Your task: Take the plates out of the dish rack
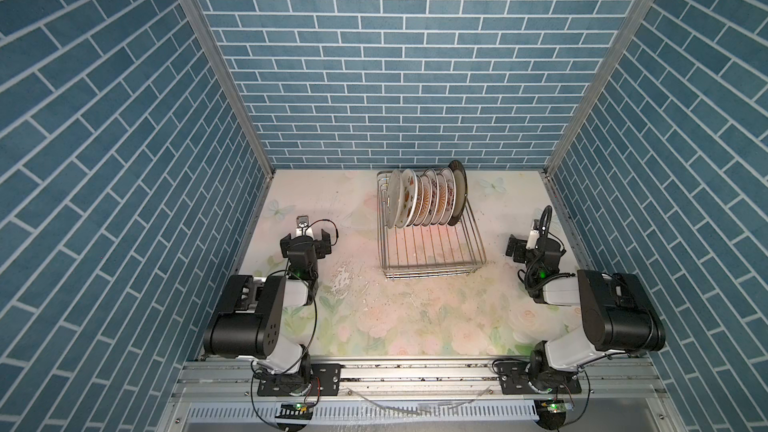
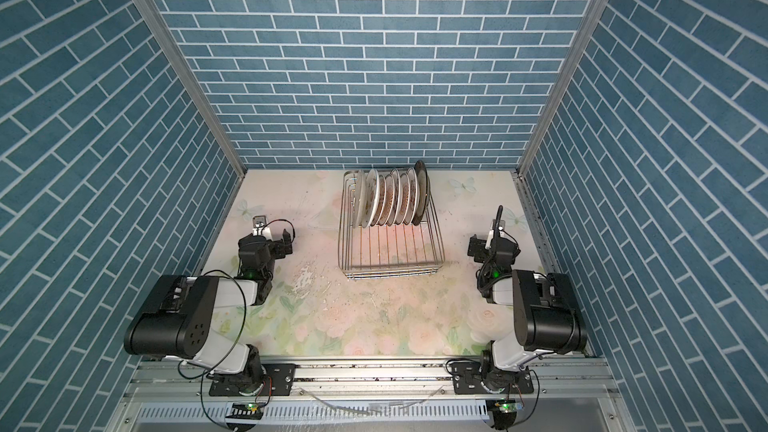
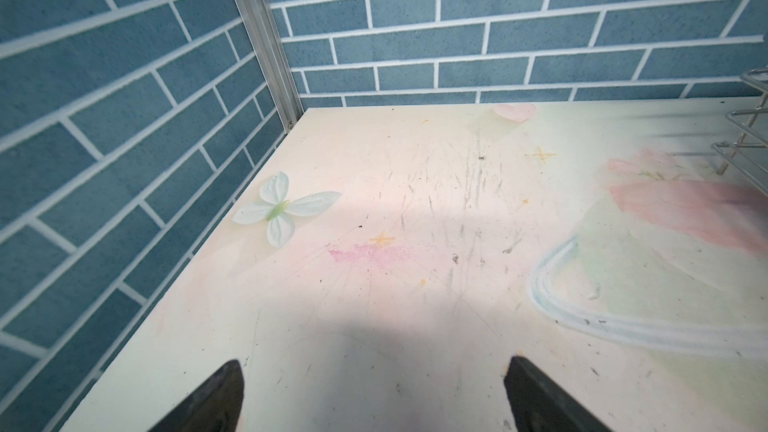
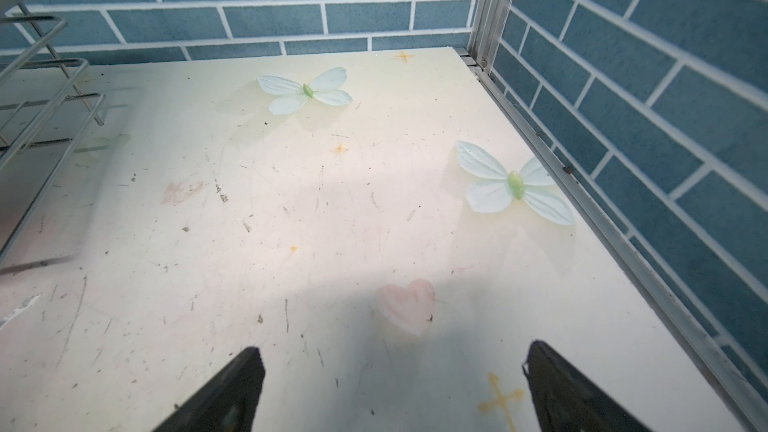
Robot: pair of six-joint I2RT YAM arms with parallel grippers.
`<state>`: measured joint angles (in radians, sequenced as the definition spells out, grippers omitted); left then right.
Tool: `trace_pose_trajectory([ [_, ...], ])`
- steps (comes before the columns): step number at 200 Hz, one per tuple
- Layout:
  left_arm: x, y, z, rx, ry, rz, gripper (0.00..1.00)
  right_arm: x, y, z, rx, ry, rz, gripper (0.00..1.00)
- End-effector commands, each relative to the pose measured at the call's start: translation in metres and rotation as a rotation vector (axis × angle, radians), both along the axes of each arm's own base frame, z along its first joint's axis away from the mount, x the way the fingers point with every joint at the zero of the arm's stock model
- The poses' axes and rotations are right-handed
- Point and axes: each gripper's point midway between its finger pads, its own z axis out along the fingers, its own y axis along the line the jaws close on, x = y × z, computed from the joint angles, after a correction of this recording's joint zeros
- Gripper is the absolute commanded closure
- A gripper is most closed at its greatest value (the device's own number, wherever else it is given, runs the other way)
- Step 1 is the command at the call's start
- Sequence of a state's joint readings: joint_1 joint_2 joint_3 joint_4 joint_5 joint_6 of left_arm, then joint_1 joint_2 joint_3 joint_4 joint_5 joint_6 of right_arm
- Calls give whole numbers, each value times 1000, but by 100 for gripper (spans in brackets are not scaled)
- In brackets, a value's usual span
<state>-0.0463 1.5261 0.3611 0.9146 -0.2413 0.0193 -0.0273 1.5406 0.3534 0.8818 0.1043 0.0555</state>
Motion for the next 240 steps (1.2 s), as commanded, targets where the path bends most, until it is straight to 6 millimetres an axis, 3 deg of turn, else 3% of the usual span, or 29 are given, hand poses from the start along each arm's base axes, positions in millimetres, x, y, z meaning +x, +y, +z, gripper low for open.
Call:
trace_pose_trajectory([
  [1, 0, -2, -1, 6, 4, -9, 0, 9, 0, 12, 6, -31, 4, 1],
  [90, 0, -2, 0, 5, 2, -9, 0, 9, 0, 12, 6, -31, 6, 1],
  [111, 1, -4, 0, 4, 0, -20, 0, 11, 9, 12, 7, -18, 58, 1],
  [139, 1, -7, 6, 7, 5, -37, 0, 10, 11, 21, 7, -25, 72, 1],
  [168, -5, -9, 33, 10, 3, -56, 0, 6, 11, 32, 6, -30, 75, 1],
  [202, -16, -20, 63, -60, -60, -104, 0, -9, 13, 80, 45, -98, 69, 1],
  [221, -19, -38, 97, -270, -200, -161, 0, -21, 25, 110, 119, -128, 109, 1],
  [240, -22, -71, 129, -517, -249, -310, 0, -35, 41, 136, 196, -161, 181, 1],
])
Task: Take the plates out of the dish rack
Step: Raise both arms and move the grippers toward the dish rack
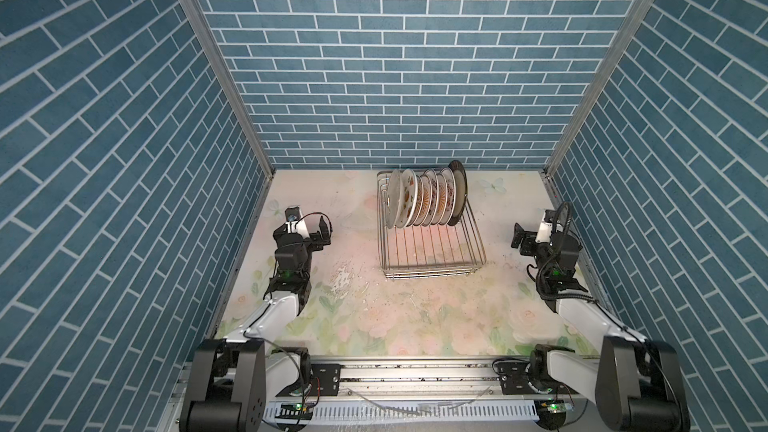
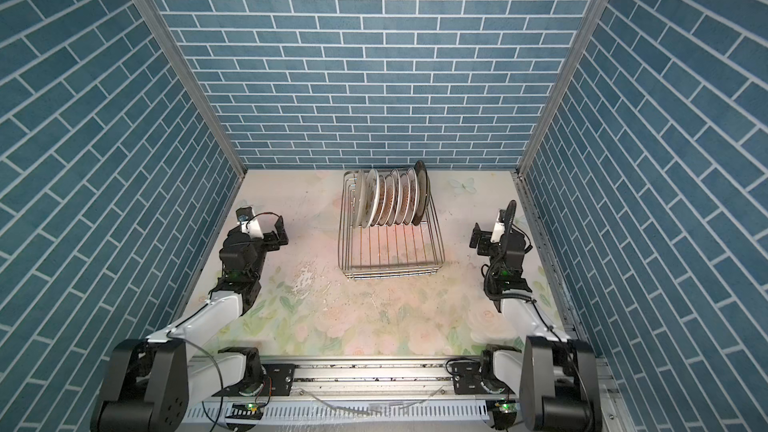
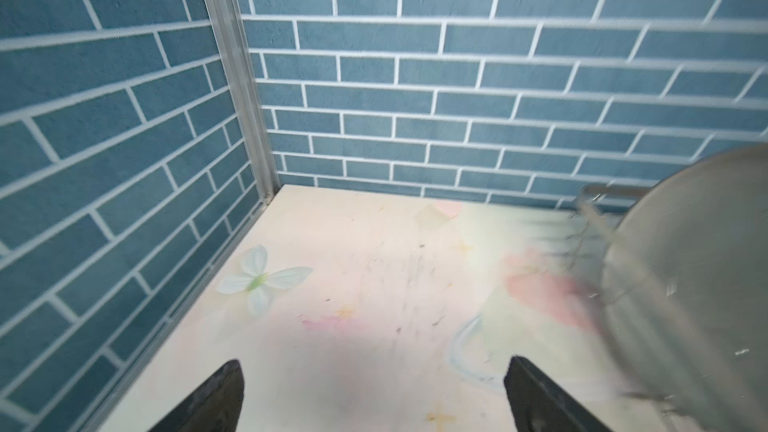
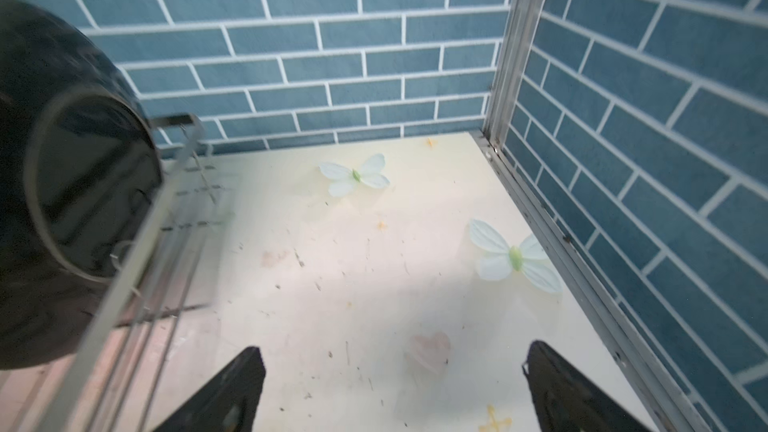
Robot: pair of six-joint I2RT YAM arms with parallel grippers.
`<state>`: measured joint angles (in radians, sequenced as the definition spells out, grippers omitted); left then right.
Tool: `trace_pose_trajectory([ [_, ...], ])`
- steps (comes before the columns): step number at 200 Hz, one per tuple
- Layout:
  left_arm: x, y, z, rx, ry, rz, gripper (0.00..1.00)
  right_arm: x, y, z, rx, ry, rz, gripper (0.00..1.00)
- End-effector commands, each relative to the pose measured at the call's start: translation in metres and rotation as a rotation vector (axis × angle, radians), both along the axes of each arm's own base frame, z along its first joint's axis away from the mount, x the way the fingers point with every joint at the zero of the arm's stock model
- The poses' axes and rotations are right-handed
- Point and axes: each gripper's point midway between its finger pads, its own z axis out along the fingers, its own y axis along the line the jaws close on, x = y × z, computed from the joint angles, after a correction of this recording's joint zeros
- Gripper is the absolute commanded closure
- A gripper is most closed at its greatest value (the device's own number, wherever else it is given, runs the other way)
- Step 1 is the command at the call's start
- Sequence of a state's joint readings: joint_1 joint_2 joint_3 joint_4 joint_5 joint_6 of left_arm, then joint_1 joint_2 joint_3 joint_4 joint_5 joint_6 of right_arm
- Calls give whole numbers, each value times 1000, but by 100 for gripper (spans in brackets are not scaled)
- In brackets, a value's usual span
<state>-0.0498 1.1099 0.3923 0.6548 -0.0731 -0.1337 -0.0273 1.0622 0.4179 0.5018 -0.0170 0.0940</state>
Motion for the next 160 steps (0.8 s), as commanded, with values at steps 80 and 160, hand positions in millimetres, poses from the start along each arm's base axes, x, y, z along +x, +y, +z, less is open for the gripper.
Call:
trace_pose_trajectory([
  [80, -67, -100, 89, -706, -135, -601, 0, -82, 91, 83, 641, 68, 415, 1],
  [160, -111, -106, 89, -787, -133, -624, 0, -84, 118, 93, 722, 98, 548, 1],
])
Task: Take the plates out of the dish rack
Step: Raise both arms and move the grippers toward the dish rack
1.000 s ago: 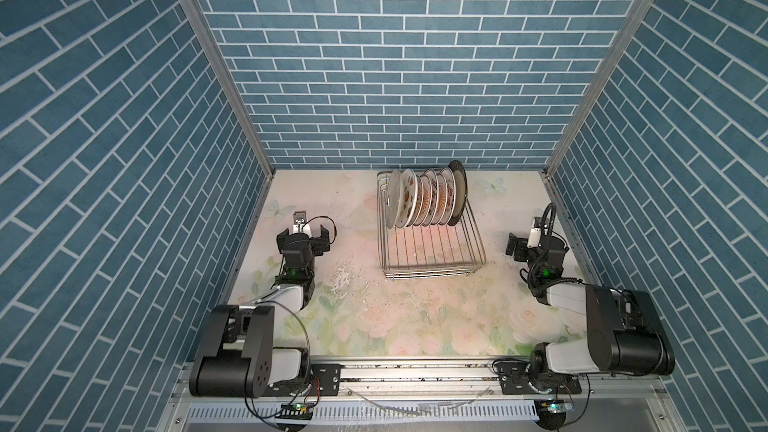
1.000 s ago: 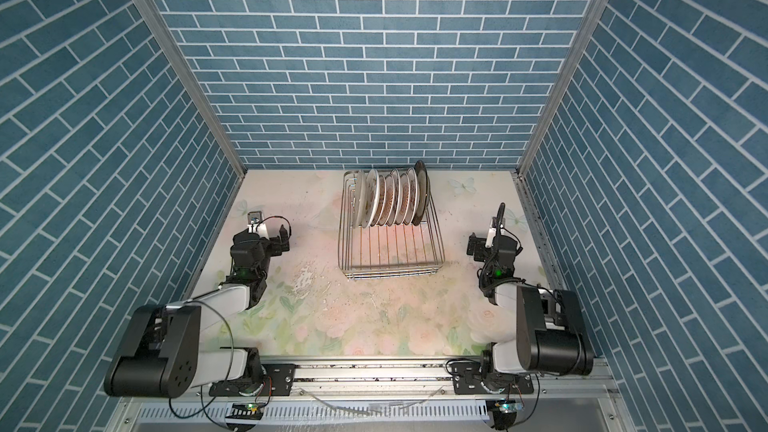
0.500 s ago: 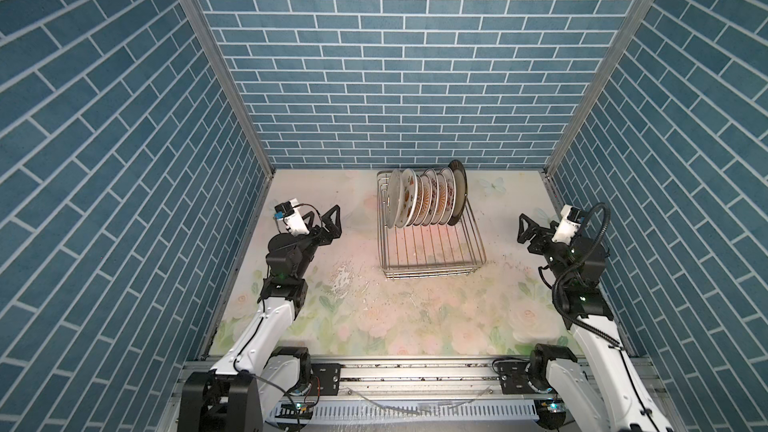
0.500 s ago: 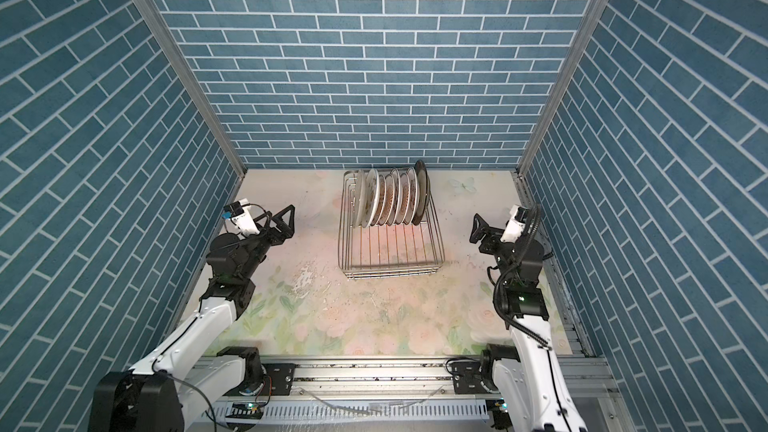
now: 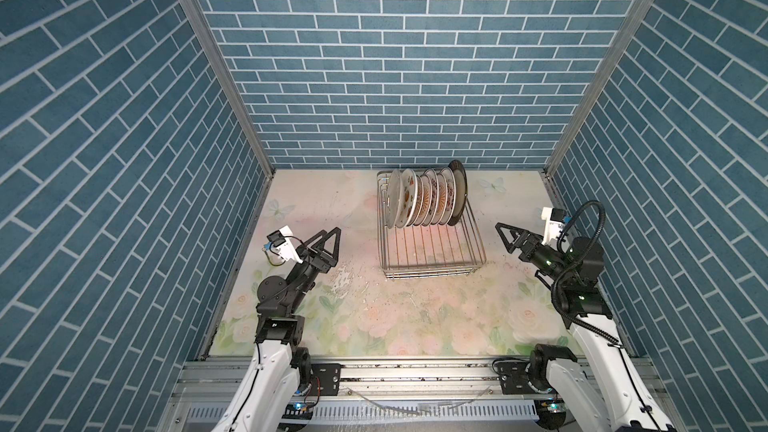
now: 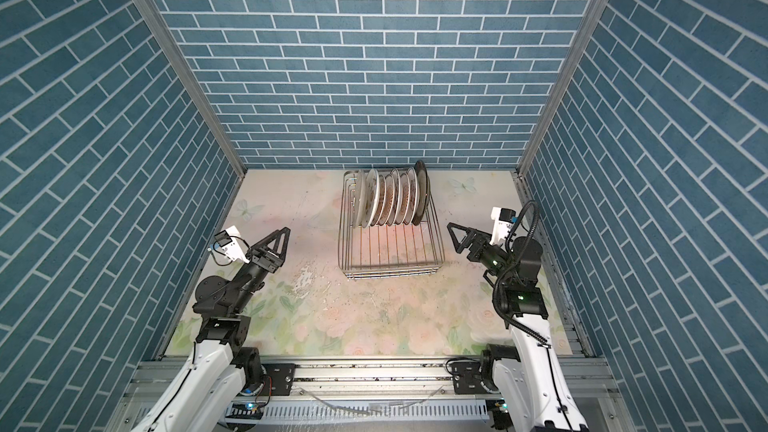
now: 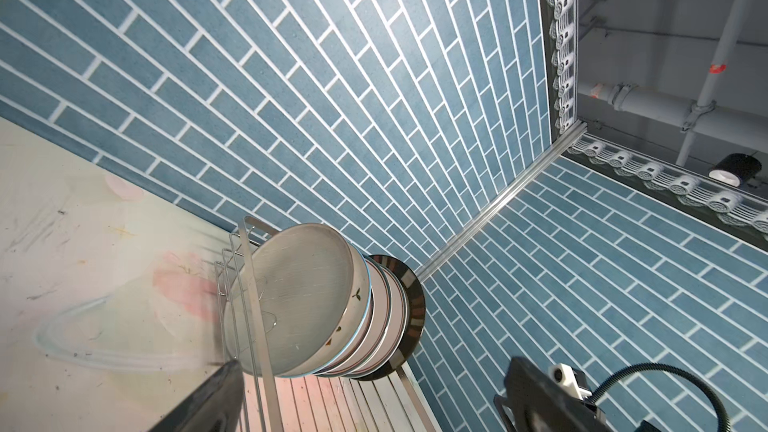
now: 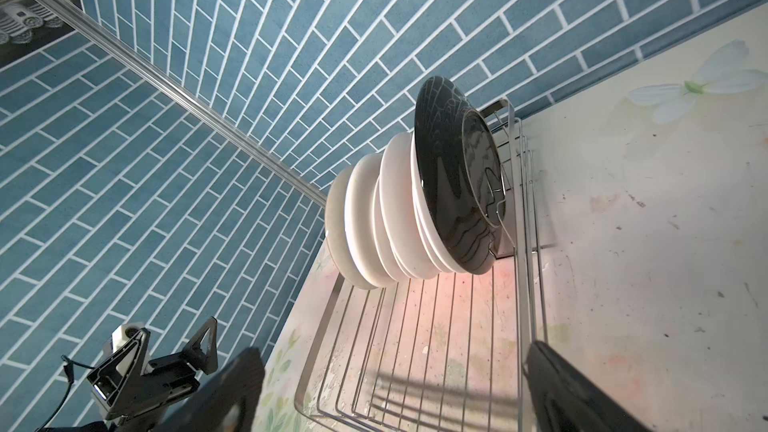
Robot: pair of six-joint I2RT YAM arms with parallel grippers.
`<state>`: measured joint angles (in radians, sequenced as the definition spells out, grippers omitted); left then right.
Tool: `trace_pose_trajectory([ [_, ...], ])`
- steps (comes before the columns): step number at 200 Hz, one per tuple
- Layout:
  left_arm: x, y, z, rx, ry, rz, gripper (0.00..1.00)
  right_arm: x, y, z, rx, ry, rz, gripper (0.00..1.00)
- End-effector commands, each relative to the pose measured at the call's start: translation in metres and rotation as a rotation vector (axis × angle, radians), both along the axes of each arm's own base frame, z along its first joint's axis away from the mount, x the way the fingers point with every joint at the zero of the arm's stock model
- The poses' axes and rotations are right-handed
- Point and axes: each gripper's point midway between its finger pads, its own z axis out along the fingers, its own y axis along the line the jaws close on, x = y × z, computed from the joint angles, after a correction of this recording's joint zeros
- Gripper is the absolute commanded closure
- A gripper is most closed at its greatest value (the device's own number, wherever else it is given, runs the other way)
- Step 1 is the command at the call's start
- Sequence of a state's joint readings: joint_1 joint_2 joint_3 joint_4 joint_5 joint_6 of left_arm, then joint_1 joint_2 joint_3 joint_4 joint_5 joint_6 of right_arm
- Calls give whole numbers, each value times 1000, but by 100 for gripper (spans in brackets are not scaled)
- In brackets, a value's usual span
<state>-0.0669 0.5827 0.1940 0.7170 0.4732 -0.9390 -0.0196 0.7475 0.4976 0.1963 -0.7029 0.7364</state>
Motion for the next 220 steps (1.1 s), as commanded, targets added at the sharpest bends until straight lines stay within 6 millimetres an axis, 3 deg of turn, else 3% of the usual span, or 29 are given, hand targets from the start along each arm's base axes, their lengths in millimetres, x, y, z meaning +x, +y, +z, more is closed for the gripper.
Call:
trace_pose_trajectory([
  [1, -8, -15, 10, 22, 30, -63, 0, -5, 6, 20, -3, -35, -5, 1],
  [15, -12, -26, 8, 58, 16, -83, 0, -5, 13, 17, -72, -39, -30, 1],
  [47, -31, -71, 11, 198, -39, -217, 0, -2, 30, 16, -317, -102, -96, 1],
  [63, -38, -92, 9, 260, -32, -267, 0, 8, 29, 14, -408, -120, -114, 1],
  [78, -37, -105, -3, 302, 16, -264, 0, 22, 13, 3, -418, -49, -225, 1],
  [102, -36, -127, -20, 381, 35, -279, 0, 30, 26, 9, -387, -84, -176, 3],
  [164, -24, -138, -32, 386, 69, -265, 0, 39, 50, 4, -428, -6, -98, 7],
  [175, -22, -140, -33, 371, 74, -270, 0, 43, 45, 4, -478, 4, -144, 9],
  [220, -13, -149, -43, 373, 138, -269, 0, 53, 46, 22, -562, -27, -211, 14],
])
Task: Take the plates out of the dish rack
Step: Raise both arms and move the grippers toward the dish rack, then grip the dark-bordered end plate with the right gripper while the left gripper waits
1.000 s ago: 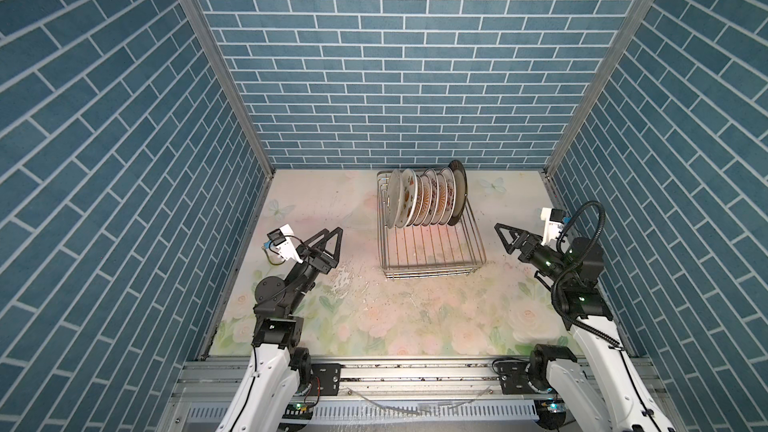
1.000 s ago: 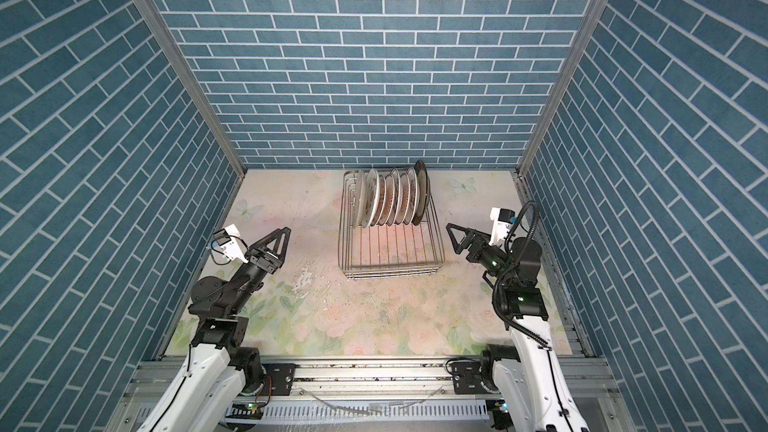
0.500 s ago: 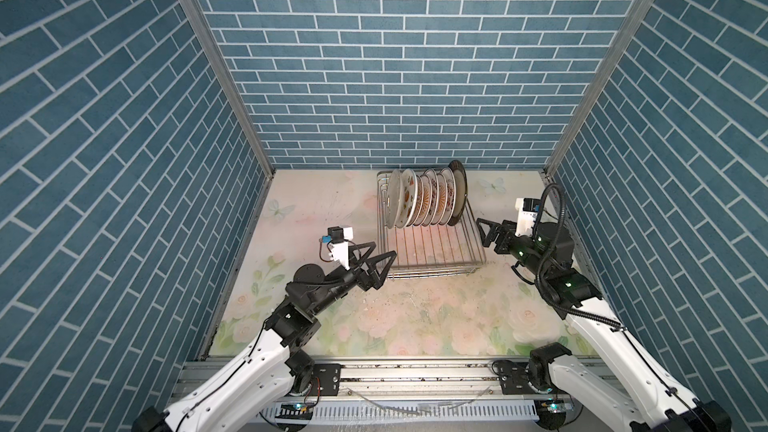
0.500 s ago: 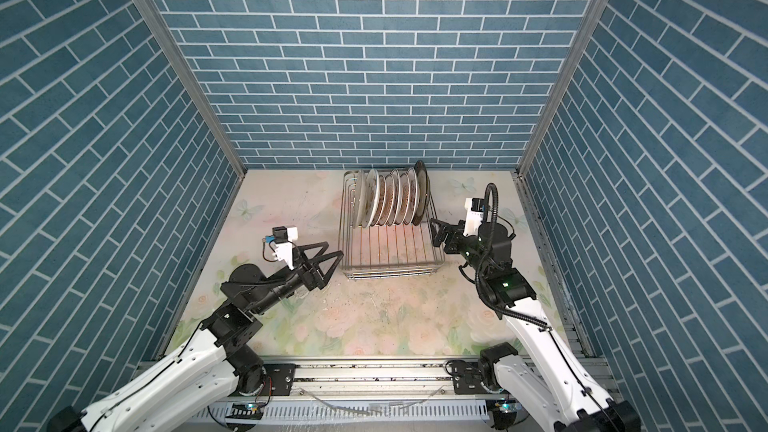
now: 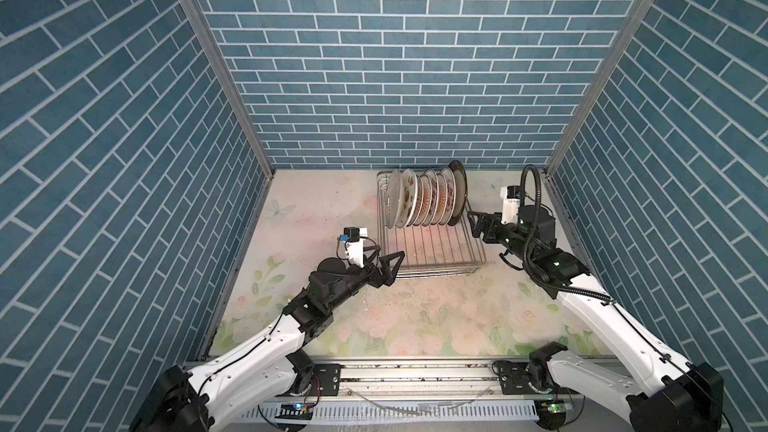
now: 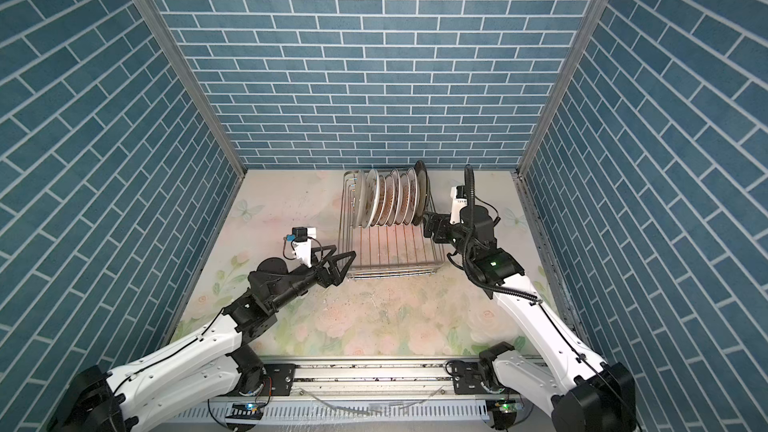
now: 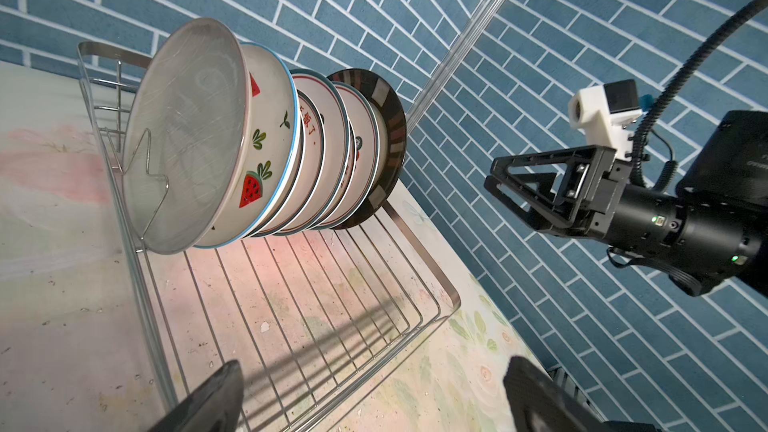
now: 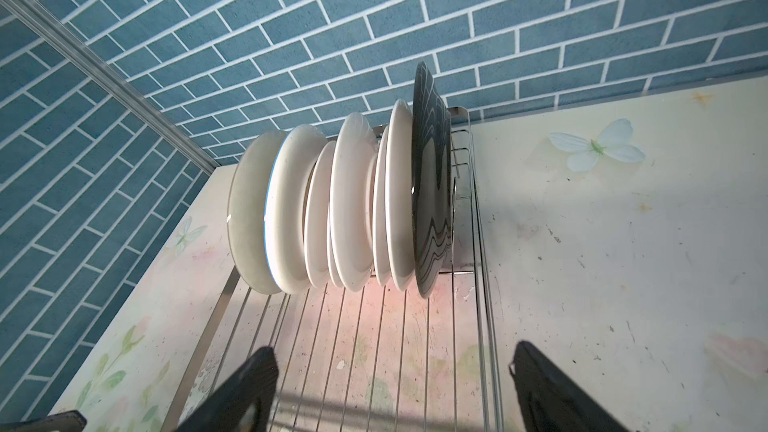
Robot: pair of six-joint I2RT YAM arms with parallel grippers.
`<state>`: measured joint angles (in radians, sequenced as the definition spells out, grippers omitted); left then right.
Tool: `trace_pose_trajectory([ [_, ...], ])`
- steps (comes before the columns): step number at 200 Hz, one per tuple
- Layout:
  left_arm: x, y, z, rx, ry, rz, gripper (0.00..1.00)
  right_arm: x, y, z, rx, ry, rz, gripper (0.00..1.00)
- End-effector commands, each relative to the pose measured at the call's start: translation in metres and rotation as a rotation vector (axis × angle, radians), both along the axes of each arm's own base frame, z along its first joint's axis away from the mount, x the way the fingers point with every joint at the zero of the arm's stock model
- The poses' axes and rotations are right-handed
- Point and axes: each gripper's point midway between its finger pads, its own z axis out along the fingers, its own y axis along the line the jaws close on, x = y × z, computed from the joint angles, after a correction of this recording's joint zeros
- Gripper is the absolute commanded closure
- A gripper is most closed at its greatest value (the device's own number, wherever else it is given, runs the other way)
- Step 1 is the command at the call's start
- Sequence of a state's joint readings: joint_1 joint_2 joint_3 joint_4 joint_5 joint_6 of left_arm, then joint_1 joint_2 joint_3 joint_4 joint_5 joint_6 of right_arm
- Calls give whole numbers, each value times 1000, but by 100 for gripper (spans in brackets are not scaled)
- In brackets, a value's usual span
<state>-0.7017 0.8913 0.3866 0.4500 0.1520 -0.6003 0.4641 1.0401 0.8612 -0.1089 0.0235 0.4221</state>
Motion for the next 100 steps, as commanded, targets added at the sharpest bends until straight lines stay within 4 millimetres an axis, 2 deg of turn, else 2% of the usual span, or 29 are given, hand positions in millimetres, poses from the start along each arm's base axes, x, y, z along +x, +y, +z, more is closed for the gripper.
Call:
trace_pose_trajectory([
  [1, 7, -4, 15, -21, -10, 19, 0, 8, -8, 18, -78, -44, -59, 14],
  [41, 11, -12, 17, -47, -24, 9, 0, 28, -4, 28, -138, -31, -92, 17],
  [100, 22, -19, 6, -17, 21, 34, 0, 78, 14, 12, -217, 36, -129, 34],
])
